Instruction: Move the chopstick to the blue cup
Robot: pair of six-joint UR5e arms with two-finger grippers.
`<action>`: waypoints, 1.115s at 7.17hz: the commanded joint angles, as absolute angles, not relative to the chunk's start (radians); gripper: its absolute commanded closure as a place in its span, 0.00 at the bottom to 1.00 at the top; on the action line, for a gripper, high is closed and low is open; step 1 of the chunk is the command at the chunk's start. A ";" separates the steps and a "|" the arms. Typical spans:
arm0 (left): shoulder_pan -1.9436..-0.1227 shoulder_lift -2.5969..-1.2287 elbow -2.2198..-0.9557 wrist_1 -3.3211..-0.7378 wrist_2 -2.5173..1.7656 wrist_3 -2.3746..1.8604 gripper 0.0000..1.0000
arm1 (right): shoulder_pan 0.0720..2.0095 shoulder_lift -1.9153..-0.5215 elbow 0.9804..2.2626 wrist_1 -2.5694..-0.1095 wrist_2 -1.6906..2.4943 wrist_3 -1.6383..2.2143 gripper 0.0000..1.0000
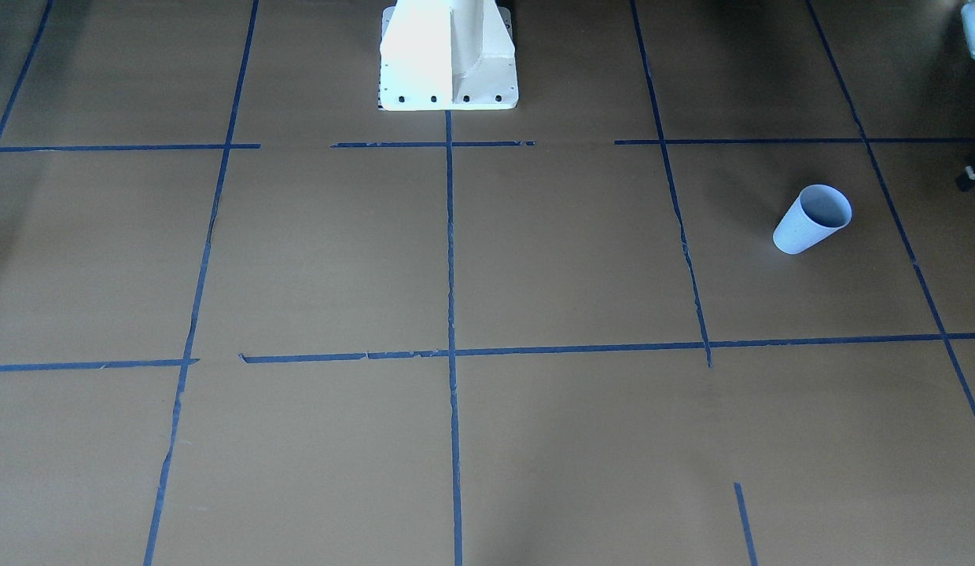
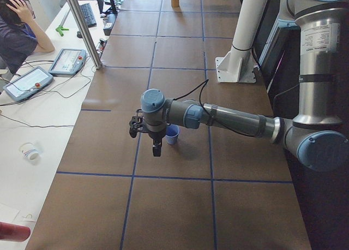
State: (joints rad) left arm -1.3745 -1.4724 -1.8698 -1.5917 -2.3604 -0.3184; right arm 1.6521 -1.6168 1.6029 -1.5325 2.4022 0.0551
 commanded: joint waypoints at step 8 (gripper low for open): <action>-1.088 -1.431 -1.772 -1.974 -2.336 -0.739 0.00 | 1.652 -1.618 1.601 -1.532 2.402 0.055 0.00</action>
State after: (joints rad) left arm -1.1082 -1.4320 -1.7923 -1.9590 -2.3447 -0.7354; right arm 1.6521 -1.6171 1.6021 -1.5325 2.4022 0.0552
